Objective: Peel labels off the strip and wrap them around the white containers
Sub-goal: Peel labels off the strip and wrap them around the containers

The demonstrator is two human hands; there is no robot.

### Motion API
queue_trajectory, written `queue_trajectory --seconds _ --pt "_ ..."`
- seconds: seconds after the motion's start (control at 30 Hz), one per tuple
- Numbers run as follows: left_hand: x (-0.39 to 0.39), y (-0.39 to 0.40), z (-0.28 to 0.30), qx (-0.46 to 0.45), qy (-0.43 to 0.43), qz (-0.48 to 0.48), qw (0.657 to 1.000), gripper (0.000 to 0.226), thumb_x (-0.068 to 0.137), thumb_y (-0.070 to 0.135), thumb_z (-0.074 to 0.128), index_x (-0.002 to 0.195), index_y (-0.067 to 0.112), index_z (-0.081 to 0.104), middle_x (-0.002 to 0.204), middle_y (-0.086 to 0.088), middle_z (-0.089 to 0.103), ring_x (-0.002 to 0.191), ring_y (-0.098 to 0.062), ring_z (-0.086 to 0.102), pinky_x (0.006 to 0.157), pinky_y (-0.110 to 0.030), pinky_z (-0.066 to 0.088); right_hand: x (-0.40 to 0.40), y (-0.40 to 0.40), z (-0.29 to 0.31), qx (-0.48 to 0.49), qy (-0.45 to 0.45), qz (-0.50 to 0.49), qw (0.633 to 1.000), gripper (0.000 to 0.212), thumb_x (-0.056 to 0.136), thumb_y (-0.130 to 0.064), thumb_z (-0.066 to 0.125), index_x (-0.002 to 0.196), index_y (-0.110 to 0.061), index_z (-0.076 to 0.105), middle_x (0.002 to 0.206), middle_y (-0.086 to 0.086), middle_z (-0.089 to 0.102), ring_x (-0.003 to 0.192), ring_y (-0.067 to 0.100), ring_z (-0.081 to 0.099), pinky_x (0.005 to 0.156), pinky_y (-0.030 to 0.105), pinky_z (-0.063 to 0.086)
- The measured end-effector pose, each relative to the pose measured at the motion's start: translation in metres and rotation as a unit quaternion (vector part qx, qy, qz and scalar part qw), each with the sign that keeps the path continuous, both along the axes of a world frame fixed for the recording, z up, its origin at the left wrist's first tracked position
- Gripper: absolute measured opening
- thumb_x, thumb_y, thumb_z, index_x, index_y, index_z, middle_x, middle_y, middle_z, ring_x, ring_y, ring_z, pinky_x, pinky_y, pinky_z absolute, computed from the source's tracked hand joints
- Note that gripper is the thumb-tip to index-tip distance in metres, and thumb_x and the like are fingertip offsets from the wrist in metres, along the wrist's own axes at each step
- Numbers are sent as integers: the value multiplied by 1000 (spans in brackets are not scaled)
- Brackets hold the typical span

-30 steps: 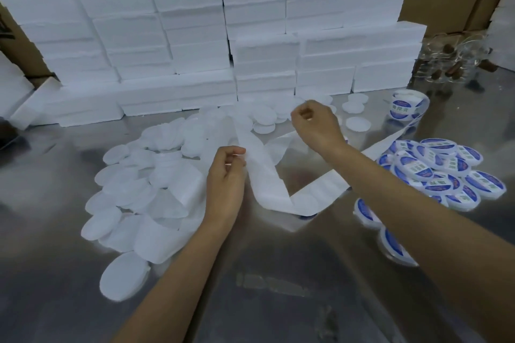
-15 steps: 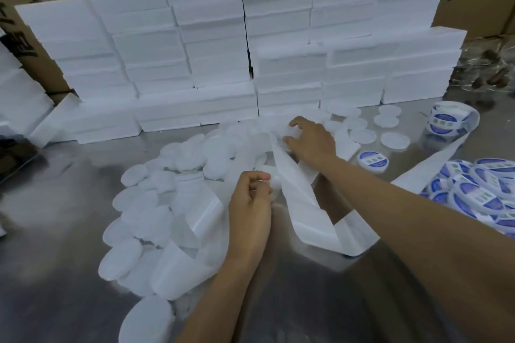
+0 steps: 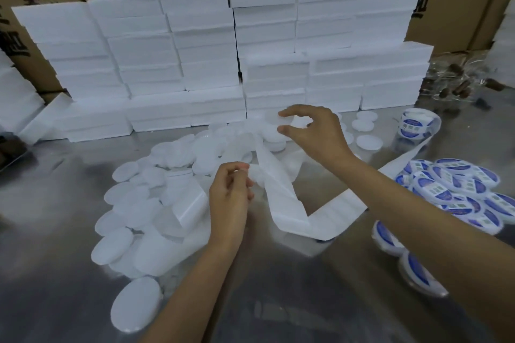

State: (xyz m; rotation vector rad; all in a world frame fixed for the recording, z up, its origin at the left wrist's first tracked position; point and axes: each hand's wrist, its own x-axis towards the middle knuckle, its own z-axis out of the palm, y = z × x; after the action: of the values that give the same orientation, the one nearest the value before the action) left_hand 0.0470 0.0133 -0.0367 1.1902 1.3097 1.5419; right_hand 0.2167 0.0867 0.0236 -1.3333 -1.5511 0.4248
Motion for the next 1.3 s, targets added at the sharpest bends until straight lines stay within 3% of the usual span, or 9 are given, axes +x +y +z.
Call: queue_trajectory --seconds 0.23,0.37,0.57,0.67,0.77,0.87,0.97,1.1,1.3 --pt "11 -26 38 13 -177 -174 969 33 99 34 53 128 21 57 103 -9 74 86 -27 73 68 -34 60 -3 -106 -10 112 -48 58 991 29 79 -18 82 106 -28 76 127 -16 64 121 6 52 99 19 40" --pt "16 -46 38 37 -111 -228 967 37 103 13 48 135 31 54 115 -11 73 102 -27 73 79 -26 58 -7 -130 -26 103 -91 71 988 33 82 -17 78 111 -34 73 131 -14 62 120 11 51 102 21 39" --pt "8 -47 37 26 -72 -201 977 42 107 4 40 138 31 50 133 -11 60 101 -27 74 76 -29 60 25 -139 -30 -25 -2 97 995 57 82 -25 63 133 -48 51 132 -30 53 126 -9 44 99 13 38" --pt "5 -44 35 15 -68 -183 981 41 106 5 42 136 32 51 132 -7 60 103 -25 73 75 -27 60 43 -138 -39 -191 -149 147 959 66 74 -42 60 135 -52 41 140 -30 42 129 -4 37 105 25 35" --pt "5 -45 33 1 -91 -179 980 39 102 -4 42 125 23 59 125 -15 65 101 -29 74 78 -28 60 47 -131 -53 -188 -275 151 931 48 84 -38 67 131 -38 53 139 -17 49 129 8 40 107 31 35" --pt "6 -46 30 12 -48 -161 986 40 95 -5 57 122 25 57 118 -10 69 99 -20 74 80 -24 59 44 -128 -57 -138 -196 101 965 17 95 -32 61 106 -26 71 109 -10 69 103 9 58 87 30 46" --pt "9 -46 28 42 48 -158 985 50 88 0 72 120 32 53 122 -4 67 101 -12 72 82 -20 57 43 -127 -54 -170 -92 104 976 20 97 -40 58 92 -28 74 84 -12 73 81 4 65 66 22 47" --pt "12 -49 25 44 77 -191 978 50 86 3 73 116 38 53 121 -3 67 106 -19 70 89 -32 59 34 -134 -46 -194 9 176 965 12 95 -34 61 92 -37 72 73 -21 72 69 -3 67 58 7 44" --pt "12 -45 21 28 80 -194 977 48 87 0 72 117 32 53 112 2 72 104 -14 70 75 -25 60 29 -139 -42 -199 27 203 958 18 96 -28 62 102 -43 68 83 -29 71 77 -6 67 60 9 47"
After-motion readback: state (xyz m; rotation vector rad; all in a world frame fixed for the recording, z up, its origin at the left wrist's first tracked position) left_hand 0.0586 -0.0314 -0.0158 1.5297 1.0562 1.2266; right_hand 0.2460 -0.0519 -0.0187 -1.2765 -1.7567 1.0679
